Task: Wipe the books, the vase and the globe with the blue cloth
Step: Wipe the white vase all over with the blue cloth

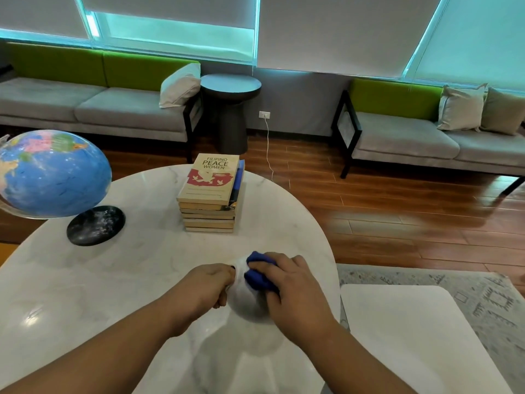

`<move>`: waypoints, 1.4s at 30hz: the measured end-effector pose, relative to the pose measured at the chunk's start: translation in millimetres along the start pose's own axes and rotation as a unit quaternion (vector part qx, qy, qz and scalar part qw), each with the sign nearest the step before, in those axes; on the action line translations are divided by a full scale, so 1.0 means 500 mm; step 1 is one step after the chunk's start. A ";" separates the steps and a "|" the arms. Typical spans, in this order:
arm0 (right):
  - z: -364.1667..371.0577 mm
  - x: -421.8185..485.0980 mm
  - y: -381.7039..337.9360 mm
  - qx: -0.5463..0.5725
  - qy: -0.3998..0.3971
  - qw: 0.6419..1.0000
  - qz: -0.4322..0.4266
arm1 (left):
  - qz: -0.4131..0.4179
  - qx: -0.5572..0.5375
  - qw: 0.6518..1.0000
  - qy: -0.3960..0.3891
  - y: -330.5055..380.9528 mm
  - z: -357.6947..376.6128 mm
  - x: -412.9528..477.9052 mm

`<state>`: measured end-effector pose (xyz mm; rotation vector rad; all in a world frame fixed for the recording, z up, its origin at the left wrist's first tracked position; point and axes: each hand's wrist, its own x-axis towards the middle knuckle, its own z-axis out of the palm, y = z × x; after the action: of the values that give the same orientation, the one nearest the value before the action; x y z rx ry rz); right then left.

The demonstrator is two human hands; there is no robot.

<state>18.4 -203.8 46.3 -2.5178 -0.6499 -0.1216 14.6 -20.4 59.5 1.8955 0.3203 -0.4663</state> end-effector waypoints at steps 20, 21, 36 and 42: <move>-0.049 0.099 0.005 0.062 -0.154 0.986 -0.012 | 0.191 0.290 0.938 -0.005 -0.030 -0.024 0.004; -0.045 0.085 -0.004 0.033 -0.140 0.989 -0.029 | 0.177 0.273 0.946 0.001 -0.033 -0.024 0.006; 0.013 0.007 -0.020 -0.012 -0.040 0.995 -0.085 | -0.157 -0.366 0.917 -0.030 0.010 -0.004 -0.017; 0.070 -0.065 0.009 -0.051 0.009 0.986 -0.159 | -0.199 -0.421 0.884 -0.044 0.005 -0.010 -0.014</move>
<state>-9.4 -202.7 7.2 -2.4861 -1.0577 -0.2992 10.4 -16.6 66.3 0.9484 0.7265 -0.5629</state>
